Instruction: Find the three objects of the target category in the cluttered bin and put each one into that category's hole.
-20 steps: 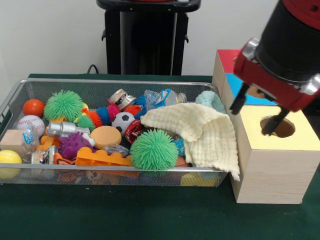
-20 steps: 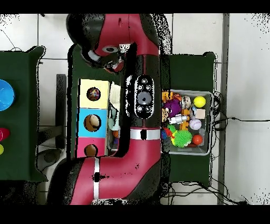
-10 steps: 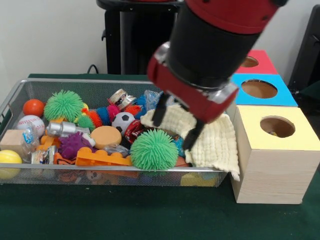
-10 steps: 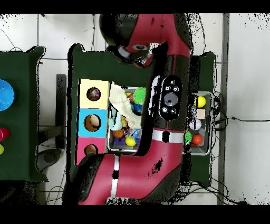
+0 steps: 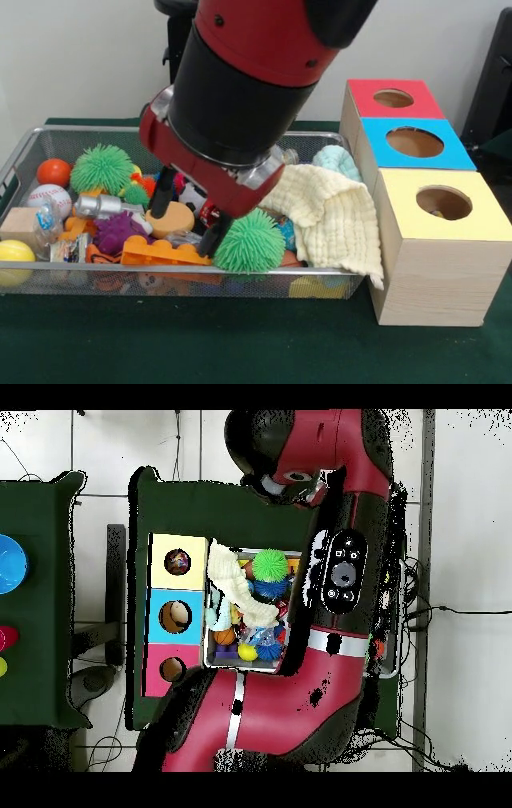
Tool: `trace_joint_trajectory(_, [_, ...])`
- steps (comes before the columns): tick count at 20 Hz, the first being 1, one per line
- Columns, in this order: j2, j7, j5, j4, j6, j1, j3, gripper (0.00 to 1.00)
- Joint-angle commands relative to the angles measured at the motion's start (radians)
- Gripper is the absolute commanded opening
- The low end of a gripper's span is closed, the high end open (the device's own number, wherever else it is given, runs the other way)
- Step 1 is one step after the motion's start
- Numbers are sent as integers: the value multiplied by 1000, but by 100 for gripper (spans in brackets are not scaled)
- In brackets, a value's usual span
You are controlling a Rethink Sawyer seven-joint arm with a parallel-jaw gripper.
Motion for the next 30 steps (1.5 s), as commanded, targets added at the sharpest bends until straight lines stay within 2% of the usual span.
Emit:
trace_joint_trajectory(1, [62,-411,-46,7,131,-21,41,100])
trace_joint_trajectory(3, [36,-429,-33,33,57,-28,35,100])
trace_joint_trajectory(6, [-13,-506,-19,49,47,-53,17,100])
trace_joint_trajectory(8, [-37,-586,-31,34,65,-62,-7,100])
trace_joint_trajectory(12, [-48,-665,-29,8,101,-71,-2,100])
trace_joint_trajectory(16, [-14,-645,-30,-18,120,-55,41,100])
trace_joint_trajectory(19, [-13,-584,-18,-10,69,-42,56,100])
trace_joint_trajectory(21, [-12,-601,-29,-13,42,-35,36,100])
trace_joint_trajectory(30, [14,-635,-54,-61,55,-29,44,100])
